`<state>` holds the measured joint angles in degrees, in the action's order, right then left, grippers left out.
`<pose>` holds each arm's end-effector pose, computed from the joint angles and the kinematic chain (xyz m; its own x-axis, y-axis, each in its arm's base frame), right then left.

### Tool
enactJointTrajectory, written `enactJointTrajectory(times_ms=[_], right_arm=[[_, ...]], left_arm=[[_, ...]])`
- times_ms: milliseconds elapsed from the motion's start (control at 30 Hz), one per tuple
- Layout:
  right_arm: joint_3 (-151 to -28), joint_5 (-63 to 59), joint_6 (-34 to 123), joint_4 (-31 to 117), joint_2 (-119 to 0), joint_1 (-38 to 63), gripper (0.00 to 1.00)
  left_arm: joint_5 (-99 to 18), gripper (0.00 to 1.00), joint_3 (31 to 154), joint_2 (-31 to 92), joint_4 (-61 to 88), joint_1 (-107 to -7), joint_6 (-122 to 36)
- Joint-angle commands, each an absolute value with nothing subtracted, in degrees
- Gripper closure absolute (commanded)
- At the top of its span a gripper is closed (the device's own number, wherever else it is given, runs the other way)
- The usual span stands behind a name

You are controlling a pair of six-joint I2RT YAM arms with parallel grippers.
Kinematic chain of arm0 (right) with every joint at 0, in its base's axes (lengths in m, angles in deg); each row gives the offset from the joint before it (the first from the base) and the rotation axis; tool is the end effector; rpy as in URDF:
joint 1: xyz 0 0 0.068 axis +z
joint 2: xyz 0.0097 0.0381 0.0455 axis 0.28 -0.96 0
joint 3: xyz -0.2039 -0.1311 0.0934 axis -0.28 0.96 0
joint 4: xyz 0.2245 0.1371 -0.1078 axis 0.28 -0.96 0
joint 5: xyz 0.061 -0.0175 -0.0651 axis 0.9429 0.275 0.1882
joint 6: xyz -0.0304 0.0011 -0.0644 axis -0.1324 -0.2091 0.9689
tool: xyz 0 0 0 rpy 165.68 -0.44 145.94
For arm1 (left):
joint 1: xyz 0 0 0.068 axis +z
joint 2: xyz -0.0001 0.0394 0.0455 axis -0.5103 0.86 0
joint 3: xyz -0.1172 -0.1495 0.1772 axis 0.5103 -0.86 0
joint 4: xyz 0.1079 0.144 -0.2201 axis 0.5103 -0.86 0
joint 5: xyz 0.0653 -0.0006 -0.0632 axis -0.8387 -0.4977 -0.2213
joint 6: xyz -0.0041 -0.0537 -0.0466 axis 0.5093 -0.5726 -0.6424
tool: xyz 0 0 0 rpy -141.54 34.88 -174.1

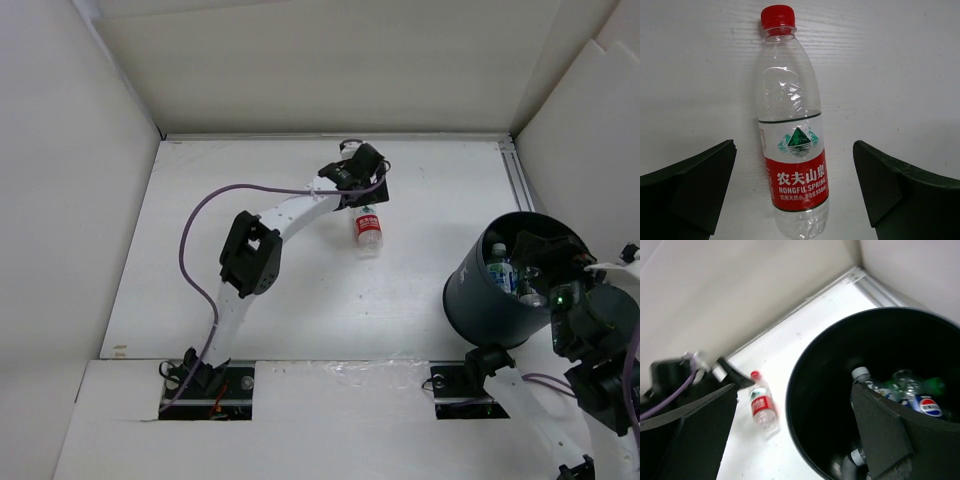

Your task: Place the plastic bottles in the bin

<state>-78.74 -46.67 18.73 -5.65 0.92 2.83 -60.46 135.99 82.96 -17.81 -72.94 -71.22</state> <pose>0.0663 -0.0146 0.4227 0.0950 0.4860 -0.8688 0.3064 0.8161 0.4900 0.4134 -0.3594 0.2235 -0.7307 -0.1822 -0.6580 0.1042 0.9227 -0.3712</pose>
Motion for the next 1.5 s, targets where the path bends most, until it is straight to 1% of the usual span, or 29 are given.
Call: enactJointTrajectory(times_ms=[0, 200, 267, 300, 333, 367, 467, 500, 533, 567, 633, 667, 700, 767, 800, 833, 867, 933, 967, 1033, 1067, 1133, 1233, 1300, 1400, 1467], right_arm=[[-78.20, -37.29, 23.49, -0.36, 0.36, 2.73, 0.01], [-77.59, -26.40, 28.58, 2.88, -0.26, 2.73, 0.01], [-77.06, -23.50, 30.08, 3.42, -0.26, 2.73, 0.01], [-77.05, -22.87, 30.78, 3.42, -0.78, 2.73, 0.01], [-77.05, -22.26, 30.79, 3.42, -0.79, 2.73, 0.01], [-77.05, -21.64, 31.48, 3.42, -0.79, 2.73, 0.01], [-77.05, -18.48, 33.06, 3.94, -0.79, 2.73, 0.01], [-77.05, -16.99, 33.68, 4.55, -0.79, 2.73, 0.01], [-77.05, -16.20, 33.69, 4.56, -0.79, 2.73, 0.01], [-77.05, -15.14, 34.30, 4.56, -0.79, 2.73, 0.01], [-77.05, -11.47, 35.43, 5.17, -0.79, 2.73, 0.01], [-77.05, -9.35, 36.05, 6.48, -0.79, 2.73, 0.01], [-77.05, -6.81, 36.67, 7.19, -1.40, 2.73, 0.01], [-76.53, 1.62, 37.99, 9.38, -2.11, 2.73, 0.01], [-76.00, 4.79, 37.99, 10.35, -3.50, 2.73, 0.01], [-76.00, 7.43, 37.99, 11.23, -3.51, 2.73, 0.01], [-75.48, 12.15, 37.99, 12.11, -4.38, 2.73, 0.01], [-74.77, 15.61, 37.99, 14.83, -5.26, 2.73, 0.01], [-74.77, 16.67, 37.38, 15.80, -6.14, 2.73, 0.01], [-73.46, 19.14, 35.71, 19.40, -7.89, 2.73, 0.01], [-72.84, 20.19, 35.10, 21.07, -8.52, 2.73, 0.01], [-69.78, 21.78, 31.33, 28.50, -10.01, 2.73, 0.01], [-67.82, 23.52, 26.85, 38.09, -14.31, 2.73, 0.01], [-67.21, 25.12, 25.17, 41.54, -19.05, 3.25, 0.01], [-67.82, 28.02, 22.09, 48.57, -24.75, 5.09, 0.01], [-68.87, 28.81, 20.77, 51.13, -27.75, 7.63, 0.01]], left_arm=[[-62.33, 0.00, 142.29, 85.57, -21.07, -71.82, -72.43], [-60.84, 0.00, 143.36, 90.59, -19.84, -70.77, -73.57], [-60.84, 0.05, 143.36, 92.09, -19.84, -70.76, -74.27], [-60.84, 0.16, 143.36, 92.61, -19.84, -70.07, -74.88], [-60.84, 0.23, 143.36, 93.14, -19.84, -70.06, -74.89], [-60.84, 0.28, 143.36, 93.93, -19.84, -70.06, -74.89], [-61.54, 0.29, 145.28, 95.68, -19.31, -69.53, -73.83], [-61.54, 0.37, 146.33, 96.30, -20.53, -68.84, -73.31], [-61.54, 0.52, 147.30, 96.31, -21.33, -68.83, -73.31], [-61.54, 0.80, 147.92, 96.83, -22.03, -68.83, -73.31], [-63.56, 1.00, 147.23, 94.56, -23.09, -68.21, -73.31], [-64.26, 1.00, 146.01, 92.81, -23.09, -68.21, -73.31], [-64.96, 1.00, 141.90, 87.92, -20.92, -68.21, -73.31], [-64.97, 1.00, 136.09, 81.49, -16.79, -68.21, -72.44], [-64.10, 1.00, 133.02, 74.67, -14.33, -68.21, -71.91], [-60.09, 1.00, 126.72, 71.12, -8.48, -68.21, -69.81], [-56.74, 1.00, 123.79, 67.95, -5.11, -68.21, -68.14], [-51.02, 1.00, 118.25, 60.32, 0.69, -68.21, -65.93], [-46.38, 1.00, 117.09, 58.27, 1.94, -68.21, -64.71], [-42.40, 1.00, 113.93, 52.93, 3.88, -68.21, -63.82], [-38.55, 1.00, 112.61, 51.06, 6.32, -68.21, -63.81], [-34.58, 1.00, 110.49, 47.98, 8.97, -69.00, -61.80], [-31.84, 1.00, 109.17, 43.41, 11.10, -70.50, -60.39], [-29.38, 1.00, 109.17, 41.30, 12.32, -71.81, -60.39], [-27.53, 0.94, 108.64, 39.45, 13.20, -71.82, -59.86], [-26.92, 0.94, 108.64, 38.57, 13.20, -71.82, -59.33]])
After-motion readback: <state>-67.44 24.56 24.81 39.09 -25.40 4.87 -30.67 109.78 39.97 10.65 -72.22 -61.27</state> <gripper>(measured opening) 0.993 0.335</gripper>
